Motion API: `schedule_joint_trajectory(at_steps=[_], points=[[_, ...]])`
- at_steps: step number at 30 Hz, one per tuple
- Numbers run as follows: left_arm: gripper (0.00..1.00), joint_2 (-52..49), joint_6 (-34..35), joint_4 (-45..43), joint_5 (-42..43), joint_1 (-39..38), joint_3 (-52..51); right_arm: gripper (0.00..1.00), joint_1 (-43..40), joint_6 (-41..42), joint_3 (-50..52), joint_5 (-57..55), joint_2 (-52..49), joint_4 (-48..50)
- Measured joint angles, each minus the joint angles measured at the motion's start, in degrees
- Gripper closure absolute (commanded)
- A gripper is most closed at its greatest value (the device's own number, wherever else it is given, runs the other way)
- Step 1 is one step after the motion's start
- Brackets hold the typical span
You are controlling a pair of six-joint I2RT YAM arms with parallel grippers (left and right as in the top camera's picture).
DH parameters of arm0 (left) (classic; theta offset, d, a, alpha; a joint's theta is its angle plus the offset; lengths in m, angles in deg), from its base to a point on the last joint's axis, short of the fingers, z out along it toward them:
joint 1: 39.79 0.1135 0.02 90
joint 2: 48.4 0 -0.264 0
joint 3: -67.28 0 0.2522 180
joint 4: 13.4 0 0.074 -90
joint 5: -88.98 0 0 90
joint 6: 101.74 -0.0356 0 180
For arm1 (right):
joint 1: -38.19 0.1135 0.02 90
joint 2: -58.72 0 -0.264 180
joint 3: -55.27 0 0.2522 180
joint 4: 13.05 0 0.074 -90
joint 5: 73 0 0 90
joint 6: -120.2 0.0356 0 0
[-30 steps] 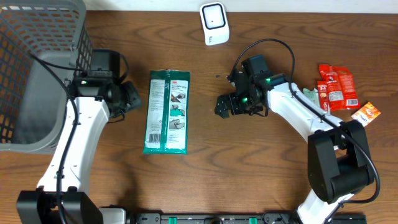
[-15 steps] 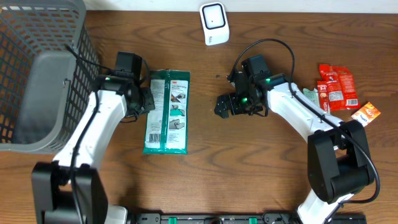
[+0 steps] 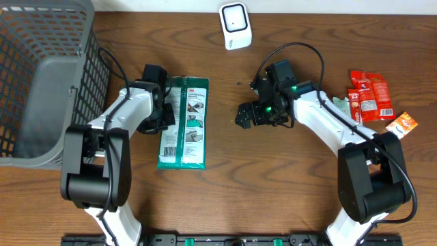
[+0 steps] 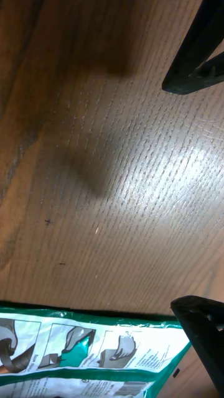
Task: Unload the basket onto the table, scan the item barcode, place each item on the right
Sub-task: 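Grasp the green gloves pack edges with left and right grippers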
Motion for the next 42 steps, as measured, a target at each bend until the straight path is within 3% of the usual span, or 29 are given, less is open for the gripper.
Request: schedule_joint_trajectory(at_steps=[7,19,22,26,38,42], points=[[0.91,-0.3,-0.2,-2.1,-0.1,-0.5,0.0,0.01,0.0,4.3,0.0,0.0,0.0,-0.8],[0.86,0.9,-0.2,-3.4,1.2,-7.4,-2.4,0.14,0.1,10.5,4.0,7.1,0.0,-0.9],[0.86,0.9,-0.2,-4.0,1.4,-9.4,-2.4,0.20,1.0,11.1,7.5,7.7,0.0,3.5],[0.85,0.9,-0.2,-4.4,2.0,-11.3,-2.4,0.21,2.8,11.8,11.1,11.8,0.2,10.1],[0.83,0.9,-0.2,-4.7,7.0,-15.9,-2.4,0.48,6.2,20.6,19.3,16.4,1.3,27.3],[0.83,0.9,-0.2,-4.9,7.0,-16.3,-2.4,0.53,8.3,21.4,20.3,15.8,1.2,30.6]])
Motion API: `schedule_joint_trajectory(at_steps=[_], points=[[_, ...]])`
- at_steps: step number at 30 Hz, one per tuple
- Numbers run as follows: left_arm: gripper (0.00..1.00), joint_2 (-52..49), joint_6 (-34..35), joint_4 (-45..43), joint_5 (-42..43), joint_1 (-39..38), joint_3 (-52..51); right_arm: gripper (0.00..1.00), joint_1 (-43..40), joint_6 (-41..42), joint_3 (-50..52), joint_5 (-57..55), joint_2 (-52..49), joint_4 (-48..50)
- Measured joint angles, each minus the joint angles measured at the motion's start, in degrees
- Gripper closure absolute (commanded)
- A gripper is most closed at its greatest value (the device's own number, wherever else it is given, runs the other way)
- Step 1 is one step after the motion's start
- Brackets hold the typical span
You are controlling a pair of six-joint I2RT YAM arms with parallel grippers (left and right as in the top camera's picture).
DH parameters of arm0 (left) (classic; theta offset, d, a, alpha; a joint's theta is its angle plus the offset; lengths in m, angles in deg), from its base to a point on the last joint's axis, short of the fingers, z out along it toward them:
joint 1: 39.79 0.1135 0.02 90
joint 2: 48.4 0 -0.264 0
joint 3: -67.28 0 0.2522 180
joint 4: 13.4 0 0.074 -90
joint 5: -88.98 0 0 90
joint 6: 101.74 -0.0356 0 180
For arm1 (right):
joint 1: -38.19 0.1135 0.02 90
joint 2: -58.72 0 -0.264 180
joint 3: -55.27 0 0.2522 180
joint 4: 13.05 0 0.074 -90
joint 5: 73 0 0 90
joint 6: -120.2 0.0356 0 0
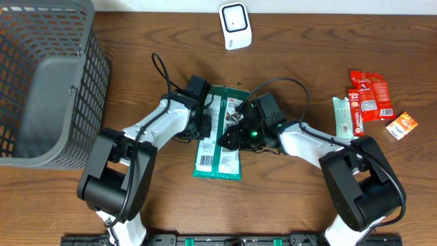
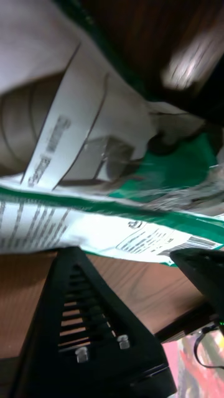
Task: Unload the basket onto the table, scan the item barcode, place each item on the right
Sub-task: 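Grasp the green gloves pack edges with left and right grippers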
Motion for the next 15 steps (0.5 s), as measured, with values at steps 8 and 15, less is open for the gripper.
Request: schedule_joint_trajectory(at_steps=[8,15], points=[[0.83,0.0,0.0,-0.1,0.4,-0.1,0.0,0.88,0.5,-2.2,0.6,-1.3,-0.6,1.3],[0.83,0.0,0.0,-0.3,0.5,-0.2,0.0,0.98,0.5,-5.2,0.7,-1.3,-0.6,2.3]])
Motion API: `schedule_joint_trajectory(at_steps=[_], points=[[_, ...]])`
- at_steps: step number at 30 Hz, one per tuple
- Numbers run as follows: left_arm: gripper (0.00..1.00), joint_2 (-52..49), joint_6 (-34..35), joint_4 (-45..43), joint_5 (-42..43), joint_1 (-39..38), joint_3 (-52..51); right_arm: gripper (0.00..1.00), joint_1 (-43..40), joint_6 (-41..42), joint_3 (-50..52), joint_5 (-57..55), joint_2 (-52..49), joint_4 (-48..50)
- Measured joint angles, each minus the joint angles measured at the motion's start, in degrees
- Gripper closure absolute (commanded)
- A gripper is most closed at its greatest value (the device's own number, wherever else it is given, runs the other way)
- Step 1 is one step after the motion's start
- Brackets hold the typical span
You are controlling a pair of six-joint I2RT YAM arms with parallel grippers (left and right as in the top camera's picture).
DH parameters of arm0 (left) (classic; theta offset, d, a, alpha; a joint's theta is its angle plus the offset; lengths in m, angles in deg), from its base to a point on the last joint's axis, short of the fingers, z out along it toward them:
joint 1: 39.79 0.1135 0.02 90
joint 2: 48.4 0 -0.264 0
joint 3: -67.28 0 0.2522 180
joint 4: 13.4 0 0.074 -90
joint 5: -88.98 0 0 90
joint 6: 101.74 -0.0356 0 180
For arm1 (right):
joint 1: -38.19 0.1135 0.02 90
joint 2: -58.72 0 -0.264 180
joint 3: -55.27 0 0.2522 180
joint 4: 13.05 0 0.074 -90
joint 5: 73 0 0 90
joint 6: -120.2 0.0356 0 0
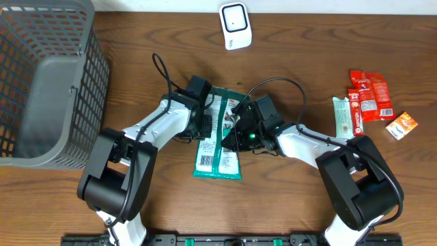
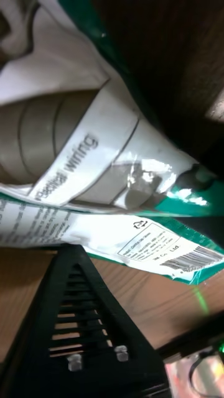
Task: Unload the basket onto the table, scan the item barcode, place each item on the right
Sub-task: 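Grasp the green gloves pack edges with left and right grippers, then lift the gloves pack with the right gripper as the left releases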
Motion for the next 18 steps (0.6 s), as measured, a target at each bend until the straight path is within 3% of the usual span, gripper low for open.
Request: schedule_joint_trajectory(at_steps=[10,12,18], points=[[0.83,6.5,-0.2,1.9,-2.4,0.0,-3.1,0.99,-0.2,-4.1,0.0,1.8,0.0,1.3],[0.72,10.4,0.2,2.4,-4.2,0.0,-3.2,0.99,-0.2,-5.2,0.0,2.1,0.0,1.2],[0.58,22.9,4.2,3.9,-9.6,4.8,-3.2,0.99,-1.8,-8.9,0.1,8.1,3.8,0.8]])
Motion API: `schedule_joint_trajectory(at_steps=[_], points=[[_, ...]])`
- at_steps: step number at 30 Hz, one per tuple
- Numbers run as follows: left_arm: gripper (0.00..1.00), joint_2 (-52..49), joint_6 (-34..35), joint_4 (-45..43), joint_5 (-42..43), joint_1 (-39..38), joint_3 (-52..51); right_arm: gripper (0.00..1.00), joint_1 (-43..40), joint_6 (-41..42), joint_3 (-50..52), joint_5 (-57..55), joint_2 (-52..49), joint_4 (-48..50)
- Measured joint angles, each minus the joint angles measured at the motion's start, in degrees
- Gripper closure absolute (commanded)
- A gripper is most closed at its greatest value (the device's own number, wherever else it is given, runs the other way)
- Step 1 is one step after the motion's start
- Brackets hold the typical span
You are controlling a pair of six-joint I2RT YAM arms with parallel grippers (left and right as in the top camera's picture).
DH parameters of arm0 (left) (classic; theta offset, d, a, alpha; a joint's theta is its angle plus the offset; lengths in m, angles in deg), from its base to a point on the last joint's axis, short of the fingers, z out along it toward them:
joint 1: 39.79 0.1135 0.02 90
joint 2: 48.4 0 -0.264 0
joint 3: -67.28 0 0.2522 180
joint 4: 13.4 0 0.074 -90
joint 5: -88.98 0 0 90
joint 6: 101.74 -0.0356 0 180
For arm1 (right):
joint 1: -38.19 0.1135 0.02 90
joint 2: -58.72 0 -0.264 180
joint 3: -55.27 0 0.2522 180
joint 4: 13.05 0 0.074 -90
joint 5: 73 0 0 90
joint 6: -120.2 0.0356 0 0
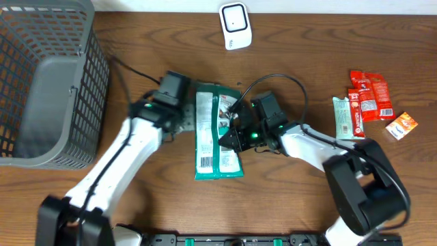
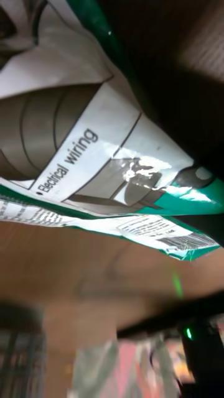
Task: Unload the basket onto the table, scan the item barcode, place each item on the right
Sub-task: 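Lift the gloves pack with the right gripper as the left releases, then hold the gloves pack barcode over the white scanner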
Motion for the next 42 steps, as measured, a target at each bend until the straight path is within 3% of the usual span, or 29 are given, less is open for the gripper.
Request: schedule_joint_trajectory(at_steps=[6,7,9,12,14,19,22,24,34,37,42], points=[[0.57,2.6,1.2,2.2,-1.4,8.4,0.0,0.99,-4.8,-1.2,-0.1,2.0,9.4,-4.4],[0.55,2.6,1.3,2.5,-1.3,9.8,0.0,0.99,-5.4,-2.4,-0.4,0.2,12.0,-8.8],[0.42,2.6,1.4,2.6,-1.1,11.2,0.0,0.99,-5.5,-3.8,-1.1,-2.4,14.0,-13.6],[0.29,2.6,1.0,2.5,-0.8,12.1,0.0,0.99,-5.3,-7.7,-5.4,-9.0,16.0,-28.8],[0.27,2.6,0.2,2.2,-0.8,12.6,0.0,0.99,-5.3,-11.1,-11.4,-15.6,16.5,-40.0],[0.25,2.6,-0.1,1.5,-1.3,15.4,0.0,0.99,-2.6,-18.4,-22.4,-31.2,17.1,-54.1],[0.25,2.4,0.0,1.6,-1.4,17.4,0.0,0.99,2.5,-24.7,-23.6,-42.3,17.3,-55.3],[0.16,0.6,0.0,2.1,-1.5,18.3,0.0,0.99,7.0,-27.7,-23.6,-49.1,17.3,-52.7],[0.16,-3.8,-0.1,4.2,-1.5,18.6,0.0,0.99,11.3,-36.3,-24.9,-55.8,17.2,-50.8],[0.16,-3.8,-0.1,4.3,-1.4,18.6,0.0,0.99,11.2,-38.1,-32.3,-57.2,15.8,-57.5],[0.16,-3.8,-0.1,4.3,-1.2,18.5,0.0,0.99,11.1,-40.9,-58.4,-60.6,6.7,-72.9]])
